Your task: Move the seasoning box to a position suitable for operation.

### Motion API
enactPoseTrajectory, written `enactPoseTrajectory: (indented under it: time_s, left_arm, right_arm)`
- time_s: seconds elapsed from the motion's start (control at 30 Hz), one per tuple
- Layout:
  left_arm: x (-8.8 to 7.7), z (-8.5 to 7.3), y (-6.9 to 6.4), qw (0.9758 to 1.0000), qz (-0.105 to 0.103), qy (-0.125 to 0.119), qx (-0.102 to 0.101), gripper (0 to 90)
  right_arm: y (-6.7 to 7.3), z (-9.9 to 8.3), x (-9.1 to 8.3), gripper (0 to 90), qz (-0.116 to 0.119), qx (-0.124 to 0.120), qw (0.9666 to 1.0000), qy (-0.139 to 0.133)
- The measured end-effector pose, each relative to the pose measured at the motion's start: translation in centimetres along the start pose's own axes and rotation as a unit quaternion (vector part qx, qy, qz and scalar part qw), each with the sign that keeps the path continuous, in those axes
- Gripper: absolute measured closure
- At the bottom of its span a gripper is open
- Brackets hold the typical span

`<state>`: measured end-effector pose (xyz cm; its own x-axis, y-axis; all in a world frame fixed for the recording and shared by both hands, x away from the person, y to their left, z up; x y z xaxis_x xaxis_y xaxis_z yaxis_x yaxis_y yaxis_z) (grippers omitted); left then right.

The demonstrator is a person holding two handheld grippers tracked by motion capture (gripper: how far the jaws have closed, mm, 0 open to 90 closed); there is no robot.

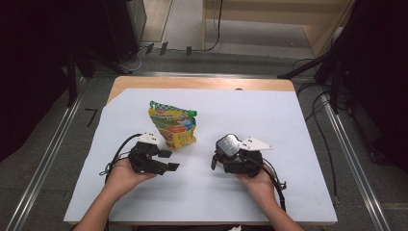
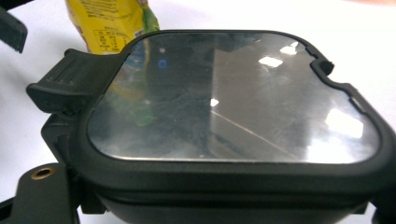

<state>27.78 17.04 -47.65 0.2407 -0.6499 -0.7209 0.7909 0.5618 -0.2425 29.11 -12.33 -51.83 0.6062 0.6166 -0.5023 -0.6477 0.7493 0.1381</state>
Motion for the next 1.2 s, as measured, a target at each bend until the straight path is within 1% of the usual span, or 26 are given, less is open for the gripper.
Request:
enactPoseTrajectory:
  time_s: [0.07, 0.1, 0.23, 0.3, 0.43, 0.53, 0.6, 0.67, 0.73, 0.77, 0.83, 0.87, 0.9, 0.93, 0.97, 1.03, 1.07, 1.1, 1.13, 1.2]
  left_arm:
    - [0.1, 0.0, -0.1, 1.0, -0.002, 0.0, -0.001, 39.6]
    - [0.1, 0.0, -0.1, 1.0, -0.002, 0.002, 0.0, 39.6]
    - [0.2, 0.1, -0.3, 1.0, 0.0, 0.002, 0.004, 39.8]
    - [0.3, 0.1, -0.3, 1.0, -0.001, 0.001, 0.004, 39.9]
    - [0.5, 0.2, -0.5, 1.0, -0.001, 0.005, 0.006, 39.9]
    - [0.6, 0.2, -0.6, 1.0, -0.008, 0.001, 0.001, 40.0]
    - [0.8, 0.3, -0.9, 1.0, -0.007, 0.002, 0.002, 40.0]
    - [1.0, 0.4, -1.1, 0.9999, -0.011, 0.004, 0.005, 40.1]
    - [1.1, 0.5, -1.2, 0.9999, -0.015, 0.002, 0.006, 40.0]
    - [1.1, 0.6, -1.3, 0.9999, -0.014, 0.001, 0.008, 40.1]
    - [1.1, 0.7, -1.4, 0.9998, -0.018, -0.001, 0.002, 40.1]
    - [1.1, 0.9, -1.5, 1.0, -0.005, 0.007, 0.0, 40.2]
    - [1.2, 1.1, -1.9, 0.9999, 0.003, 0.014, 0.008, 40.1]
    - [1.2, 1.3, -2.2, 0.9997, 0.003, 0.015, 0.02, 40.1]
    - [1.3, 1.6, -2.5, 0.9995, -0.004, 0.011, 0.028, 40.1]
    - [1.5, 2.0, -2.8, 0.9994, -0.016, 0.005, 0.031, 40.1]
    - [1.6, 2.3, -2.9, 0.9993, -0.02, 0.005, 0.031, 40.0]
    - [1.8, 2.6, -3.1, 0.9991, -0.021, 0.009, 0.036, 39.9]
    - [1.8, 2.8, -3.2, 0.9988, -0.023, 0.01, 0.041, 39.9]
    - [1.9, 3.2, -3.4, 0.9985, -0.033, 0.008, 0.044, 40.1]
  right_arm:
    - [0.2, -0.2, 0.0, 16.1, -0.004, -0.014, 0.9999, 0.001]
    - [0.2, -0.2, -0.1, 16.1, -0.004, -0.017, 0.9999, 0.001]
    - [0.1, -0.8, -0.3, 15.7, 0.0, -0.009, 1.0, -0.005]
    - [0.1, -0.9, -0.3, 15.6, 0.004, -0.016, 0.9999, 0.002]
    - [0.3, -1.0, -0.2, 14.7, -0.001, -0.03, 0.9995, 0.012]
    - [0.2, -0.9, -0.2, 13.5, 0.008, -0.018, 0.9996, 0.02]
    - [0.0, -0.9, -0.1, 12.1, 0.018, -0.011, 0.9992, 0.035]
    - [0.0, -0.9, -0.2, 12.0, 0.022, -0.006, 0.9989, 0.042]
    - [0.0, -0.9, -0.4, 12.0, 0.022, -0.012, 0.9987, 0.045]
    - [0.0, -0.8, -0.5, 12.0, 0.022, -0.012, 0.9986, 0.046]
    - [-0.1, -0.9, -0.8, 12.4, 0.025, -0.011, 0.9983, 0.052]
    - [-0.1, -0.9, -1.0, 12.7, 0.024, -0.01, 0.9981, 0.055]
    - [-0.1, -0.9, -1.2, 13.1, 0.024, -0.008, 0.9981, 0.057]
    - [0.0, -0.9, -1.5, 13.2, 0.023, -0.007, 0.998, 0.059]
    - [-0.1, -0.9, -1.8, 13.4, 0.027, -0.005, 0.9979, 0.059]
    - [-0.2, -0.8, -2.3, 13.5, 0.033, 0.001, 0.9978, 0.058]
    - [-0.3, -0.7, -2.6, 13.5, 0.038, 0.006, 0.9975, 0.059]
    - [-0.4, -0.7, -2.9, 13.8, 0.045, 0.012, 0.997, 0.061]
    - [-0.6, -0.6, -3.3, 14.6, 0.055, 0.014, 0.9963, 0.065]
    - [-0.8, -0.5, -4.0, 16.5, 0.066, 0.01, 0.9954, 0.068]
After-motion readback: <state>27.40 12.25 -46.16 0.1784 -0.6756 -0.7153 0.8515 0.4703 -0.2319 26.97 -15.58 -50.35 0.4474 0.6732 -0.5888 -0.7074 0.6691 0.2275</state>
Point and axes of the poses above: each handheld gripper's, and its own axes: x roughly forward along the jaws, z roughly out of its top, y roughly to its left, the point moved 3 cm from there along x, roughly forward along the jaws, and after that the axes turned 1 degree about z, right-handed, at the moved point
